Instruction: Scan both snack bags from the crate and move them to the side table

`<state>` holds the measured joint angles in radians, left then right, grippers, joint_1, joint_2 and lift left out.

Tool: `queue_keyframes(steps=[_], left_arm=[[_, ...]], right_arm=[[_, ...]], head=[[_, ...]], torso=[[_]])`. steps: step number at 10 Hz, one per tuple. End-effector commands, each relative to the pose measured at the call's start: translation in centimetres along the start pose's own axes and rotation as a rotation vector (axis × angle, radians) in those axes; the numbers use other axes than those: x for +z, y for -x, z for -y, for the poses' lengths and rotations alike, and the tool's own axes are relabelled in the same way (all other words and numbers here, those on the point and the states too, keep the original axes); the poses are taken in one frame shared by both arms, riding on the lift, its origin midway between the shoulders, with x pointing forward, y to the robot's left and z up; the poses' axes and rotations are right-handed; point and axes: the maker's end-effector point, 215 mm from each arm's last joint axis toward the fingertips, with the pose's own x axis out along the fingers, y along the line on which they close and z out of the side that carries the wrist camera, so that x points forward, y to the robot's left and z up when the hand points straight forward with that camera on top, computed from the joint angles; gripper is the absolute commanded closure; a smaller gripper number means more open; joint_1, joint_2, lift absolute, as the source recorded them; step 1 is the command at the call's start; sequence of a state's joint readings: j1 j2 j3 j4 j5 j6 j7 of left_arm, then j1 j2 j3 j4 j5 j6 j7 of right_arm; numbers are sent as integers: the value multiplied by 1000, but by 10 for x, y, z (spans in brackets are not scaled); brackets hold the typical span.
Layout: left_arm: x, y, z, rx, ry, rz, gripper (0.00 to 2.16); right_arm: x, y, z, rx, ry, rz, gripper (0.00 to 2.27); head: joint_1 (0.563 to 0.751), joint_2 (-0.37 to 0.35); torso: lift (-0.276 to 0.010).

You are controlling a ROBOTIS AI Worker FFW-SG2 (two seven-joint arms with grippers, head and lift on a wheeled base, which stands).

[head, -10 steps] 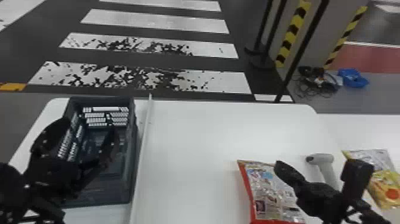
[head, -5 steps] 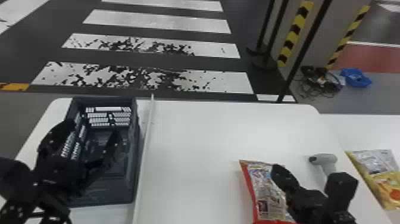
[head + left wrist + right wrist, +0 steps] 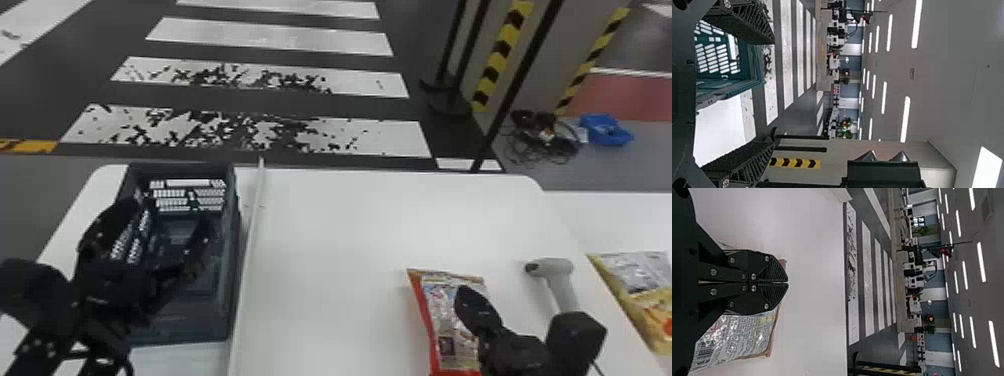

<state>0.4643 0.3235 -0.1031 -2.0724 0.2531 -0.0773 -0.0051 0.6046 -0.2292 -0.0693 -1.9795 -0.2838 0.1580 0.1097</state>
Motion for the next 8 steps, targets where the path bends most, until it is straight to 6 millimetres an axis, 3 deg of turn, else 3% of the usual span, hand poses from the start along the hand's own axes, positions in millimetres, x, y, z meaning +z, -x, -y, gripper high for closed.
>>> queue_keyframes(steps=[1, 8], left_arm=[[1, 0, 0, -3, -2, 1, 80], [7, 4, 6, -6, 4, 13, 80]], right_arm=[[-5, -2, -9, 6, 1, 6, 2250], [-34, -7, -11, 2, -13, 35, 2250]], head=[[695, -97], [695, -87]], torso=[[-95], [-95]])
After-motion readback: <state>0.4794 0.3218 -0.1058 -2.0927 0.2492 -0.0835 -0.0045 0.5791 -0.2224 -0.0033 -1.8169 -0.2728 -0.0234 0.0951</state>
